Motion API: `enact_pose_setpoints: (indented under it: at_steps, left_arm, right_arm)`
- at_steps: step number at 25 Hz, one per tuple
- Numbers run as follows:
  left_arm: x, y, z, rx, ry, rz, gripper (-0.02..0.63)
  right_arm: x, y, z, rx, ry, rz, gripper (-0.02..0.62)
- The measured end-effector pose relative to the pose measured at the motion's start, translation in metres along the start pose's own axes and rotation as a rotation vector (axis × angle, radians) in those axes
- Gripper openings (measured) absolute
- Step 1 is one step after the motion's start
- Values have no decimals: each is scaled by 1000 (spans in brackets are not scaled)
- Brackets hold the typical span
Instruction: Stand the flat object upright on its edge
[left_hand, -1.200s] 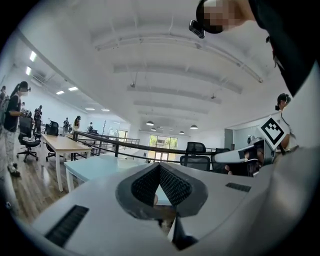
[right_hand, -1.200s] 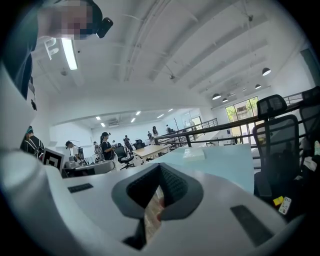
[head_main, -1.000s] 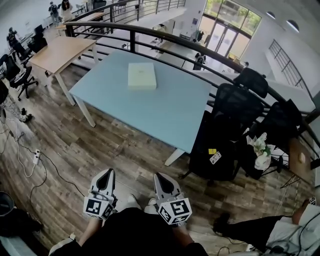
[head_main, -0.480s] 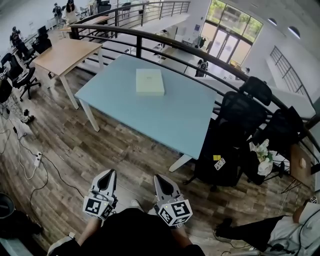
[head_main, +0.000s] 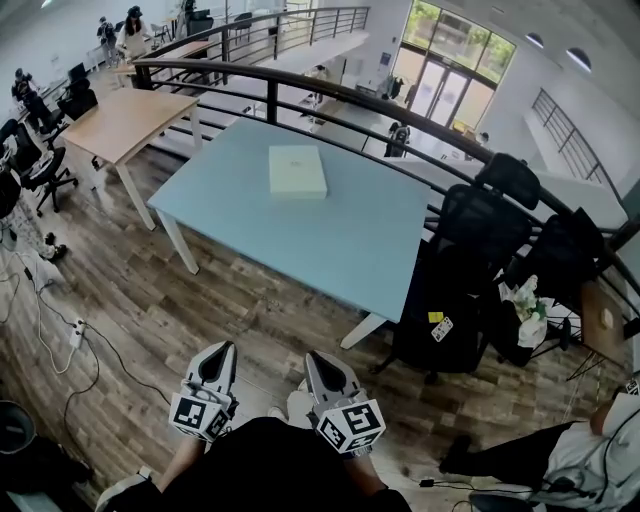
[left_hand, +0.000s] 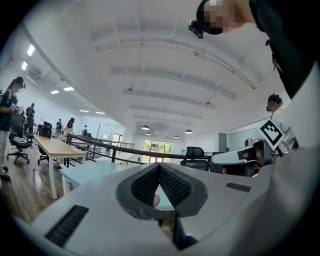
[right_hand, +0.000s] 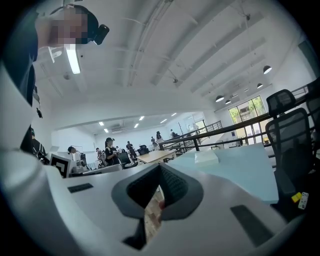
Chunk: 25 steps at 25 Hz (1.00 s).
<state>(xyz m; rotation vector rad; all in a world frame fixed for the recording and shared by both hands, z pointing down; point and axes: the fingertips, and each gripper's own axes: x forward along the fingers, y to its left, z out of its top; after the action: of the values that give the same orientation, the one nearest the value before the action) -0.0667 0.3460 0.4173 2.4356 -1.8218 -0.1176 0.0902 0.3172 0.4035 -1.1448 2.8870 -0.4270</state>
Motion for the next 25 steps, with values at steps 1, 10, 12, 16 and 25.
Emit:
enact_pose_setpoints:
  at_steps: [1, 10, 12, 16, 25]
  left_arm:
    - [2, 0, 0, 8, -4, -4, 3]
    - [22, 19, -6, 26, 8, 21, 3]
    - [27, 24, -3, 15, 9, 21, 3]
    - [39, 34, 1, -1, 24, 15, 3]
    - [66, 60, -8, -41, 11, 18, 3]
  right_arm:
    - [1, -3, -2, -4, 7, -15, 8]
    - [31, -15, -8, -31, 24, -32, 8]
    - [40, -16, -6, -29, 22, -28, 8]
    - [56, -19, -5, -23, 24, -19, 8]
    - [88, -35, -8, -22, 48, 6, 8]
